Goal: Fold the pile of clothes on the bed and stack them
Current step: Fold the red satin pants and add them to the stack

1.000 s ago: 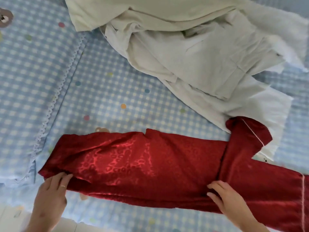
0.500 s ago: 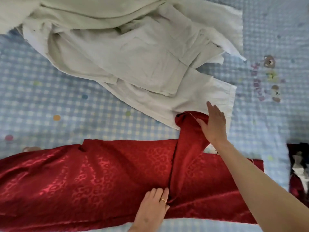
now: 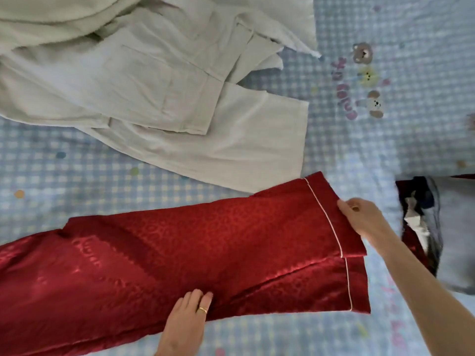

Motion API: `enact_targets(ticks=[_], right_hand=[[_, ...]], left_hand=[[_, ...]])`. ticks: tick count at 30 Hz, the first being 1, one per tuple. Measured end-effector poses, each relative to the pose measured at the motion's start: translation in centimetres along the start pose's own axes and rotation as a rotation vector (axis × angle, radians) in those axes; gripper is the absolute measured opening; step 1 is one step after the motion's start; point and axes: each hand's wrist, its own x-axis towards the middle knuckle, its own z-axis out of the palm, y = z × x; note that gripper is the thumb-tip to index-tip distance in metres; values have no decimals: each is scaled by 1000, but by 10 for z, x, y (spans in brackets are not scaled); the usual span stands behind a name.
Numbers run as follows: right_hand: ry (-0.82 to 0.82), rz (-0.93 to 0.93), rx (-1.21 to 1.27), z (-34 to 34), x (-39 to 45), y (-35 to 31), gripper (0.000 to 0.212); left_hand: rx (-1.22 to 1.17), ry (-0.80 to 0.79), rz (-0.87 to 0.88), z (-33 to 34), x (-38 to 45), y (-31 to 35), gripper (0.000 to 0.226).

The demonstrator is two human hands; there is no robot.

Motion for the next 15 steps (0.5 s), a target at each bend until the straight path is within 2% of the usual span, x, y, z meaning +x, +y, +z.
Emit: enact_targets(ticks=[2, 3, 8, 11, 15], right_hand=[[-113, 76, 48, 18, -11, 27, 37], [-118, 58, 31, 28, -16, 36, 36], [124, -34, 154, 31, -41, 70, 16], [92, -23, 116, 29, -63, 102, 18], [80, 23, 139, 51, -84, 134, 15]], left_hand=[[25, 3, 5, 2, -1, -1, 45], [35, -5, 15, 0, 0, -2, 44], [59, 121, 130, -7, -5, 2, 35], [78, 128, 208, -12, -11, 7, 30], [184, 44, 325, -8, -12, 7, 39]])
